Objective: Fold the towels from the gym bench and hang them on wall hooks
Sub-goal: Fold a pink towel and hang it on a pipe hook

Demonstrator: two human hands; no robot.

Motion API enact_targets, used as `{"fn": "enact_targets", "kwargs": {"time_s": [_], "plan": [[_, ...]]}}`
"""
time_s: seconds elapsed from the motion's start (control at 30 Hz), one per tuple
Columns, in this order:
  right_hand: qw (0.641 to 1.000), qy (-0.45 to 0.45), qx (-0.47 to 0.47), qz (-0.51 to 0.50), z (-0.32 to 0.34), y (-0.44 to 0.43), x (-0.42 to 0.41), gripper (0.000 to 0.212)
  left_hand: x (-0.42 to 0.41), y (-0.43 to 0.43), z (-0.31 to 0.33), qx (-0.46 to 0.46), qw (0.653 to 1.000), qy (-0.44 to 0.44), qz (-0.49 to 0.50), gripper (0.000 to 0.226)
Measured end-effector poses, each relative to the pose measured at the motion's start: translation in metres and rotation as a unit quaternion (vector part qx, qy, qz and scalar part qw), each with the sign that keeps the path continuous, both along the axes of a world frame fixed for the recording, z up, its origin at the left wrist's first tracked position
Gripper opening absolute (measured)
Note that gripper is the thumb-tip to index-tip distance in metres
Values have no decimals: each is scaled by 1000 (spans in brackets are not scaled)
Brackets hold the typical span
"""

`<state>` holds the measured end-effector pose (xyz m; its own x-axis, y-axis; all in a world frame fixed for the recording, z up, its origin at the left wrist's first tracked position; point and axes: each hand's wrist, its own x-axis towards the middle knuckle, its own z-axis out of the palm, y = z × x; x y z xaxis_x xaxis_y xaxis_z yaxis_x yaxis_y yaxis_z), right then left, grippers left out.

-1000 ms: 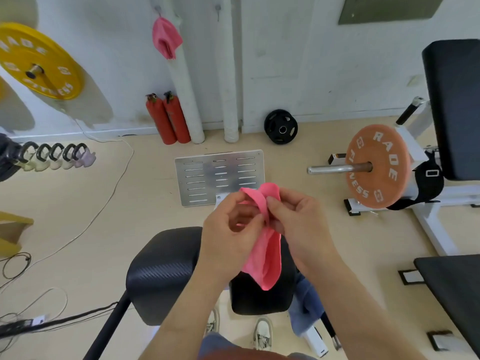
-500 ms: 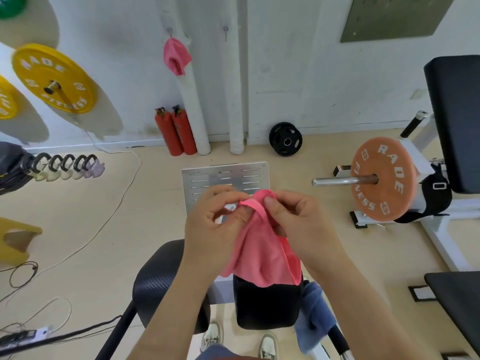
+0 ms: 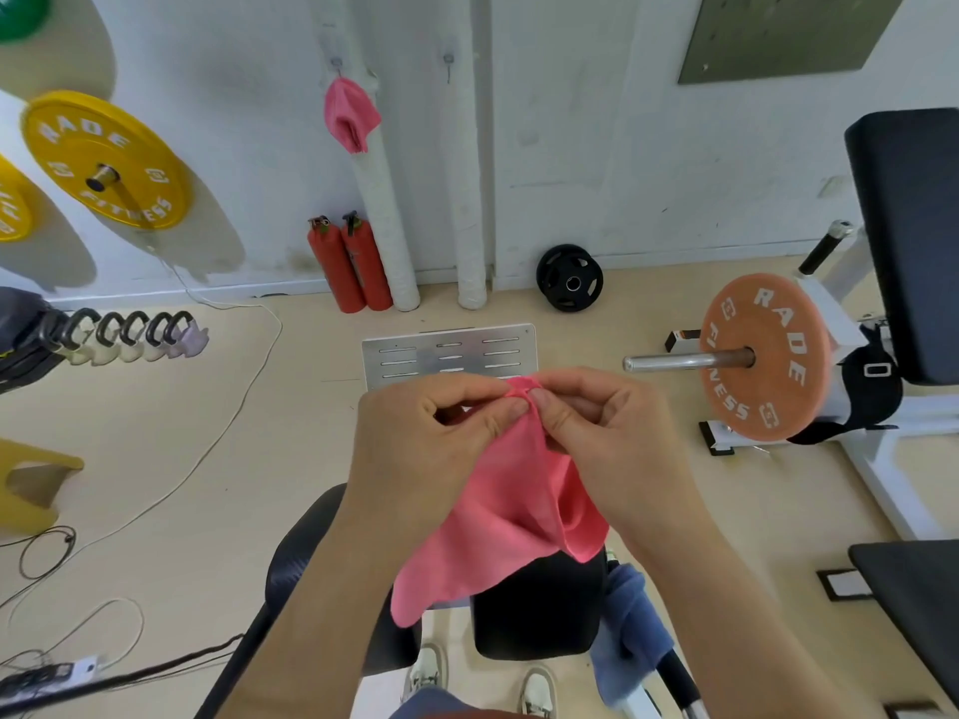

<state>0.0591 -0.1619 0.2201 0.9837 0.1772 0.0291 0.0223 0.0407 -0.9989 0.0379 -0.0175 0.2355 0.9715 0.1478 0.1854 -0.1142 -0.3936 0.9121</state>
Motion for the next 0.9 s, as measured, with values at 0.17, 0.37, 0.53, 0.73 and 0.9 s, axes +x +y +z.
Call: {"fn": "enact_targets", "kwargs": {"time_s": [0.17, 0.37, 0.53, 0.73, 0.9], "plan": [[1000, -15, 12, -1, 1, 2, -2, 27, 0, -1, 3, 16, 1000, -17, 17, 19], [999, -38, 25, 5, 3, 7, -4, 33, -1, -2, 3, 22, 997, -57, 43, 25], [999, -45, 29, -3, 3, 10, -6, 31, -3, -2, 2, 22, 995, -73, 57, 26], [997, -74, -8, 6, 2, 9, -4, 35, -2, -2, 1, 51, 992, -97, 57, 27], [996, -73, -31, 34, 2, 8, 0, 41, 1, 3, -2, 103, 987, -124, 21, 27]]}}
